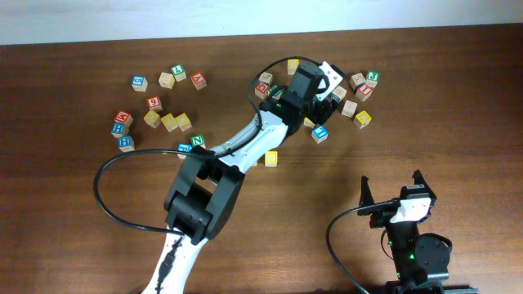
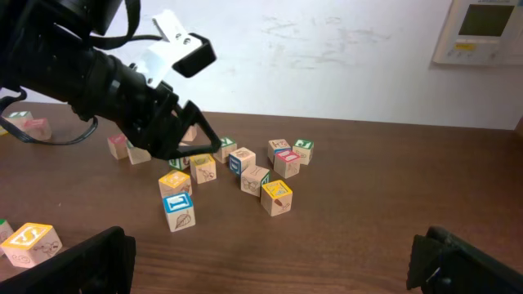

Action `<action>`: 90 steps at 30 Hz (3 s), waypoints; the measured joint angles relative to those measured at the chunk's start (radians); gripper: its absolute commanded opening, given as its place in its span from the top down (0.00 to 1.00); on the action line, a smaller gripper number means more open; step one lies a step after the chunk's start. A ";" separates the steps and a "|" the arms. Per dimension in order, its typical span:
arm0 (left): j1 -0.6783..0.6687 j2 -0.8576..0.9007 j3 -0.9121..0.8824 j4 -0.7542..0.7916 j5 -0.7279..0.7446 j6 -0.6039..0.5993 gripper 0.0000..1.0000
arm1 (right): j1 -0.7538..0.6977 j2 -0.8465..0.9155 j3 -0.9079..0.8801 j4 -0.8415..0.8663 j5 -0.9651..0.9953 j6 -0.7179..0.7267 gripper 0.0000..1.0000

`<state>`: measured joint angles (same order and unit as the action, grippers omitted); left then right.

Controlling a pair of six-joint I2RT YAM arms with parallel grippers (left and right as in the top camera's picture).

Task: Spell out RSS
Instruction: 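Lower the left gripper and grasp the second yellow S block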

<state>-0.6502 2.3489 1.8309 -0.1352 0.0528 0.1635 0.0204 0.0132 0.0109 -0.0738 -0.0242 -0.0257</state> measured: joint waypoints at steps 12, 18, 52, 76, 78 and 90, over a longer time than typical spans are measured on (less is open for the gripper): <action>0.080 0.000 0.000 -0.036 0.048 -0.224 0.69 | 0.000 0.000 0.000 0.000 0.000 0.000 0.02; 0.079 0.000 0.000 -0.032 -0.020 -0.236 0.98 | 0.000 0.000 0.000 0.000 0.000 0.000 0.02; 0.070 0.075 0.001 0.055 -0.105 -0.240 1.00 | 0.000 0.000 0.000 0.000 0.000 0.000 0.02; 0.058 0.075 0.001 0.065 0.107 -0.240 1.00 | 0.000 0.000 0.000 0.000 0.000 0.000 0.02; 0.058 0.075 0.001 0.065 0.110 -0.240 1.00 | 0.000 0.000 0.000 0.000 0.000 -0.001 0.02; 0.067 0.075 0.001 0.068 0.040 -0.240 0.99 | 0.000 0.000 0.000 0.000 0.000 0.000 0.02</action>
<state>-0.5835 2.4237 1.8317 -0.0677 0.0925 -0.0765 0.0204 0.0132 0.0109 -0.0738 -0.0242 -0.0261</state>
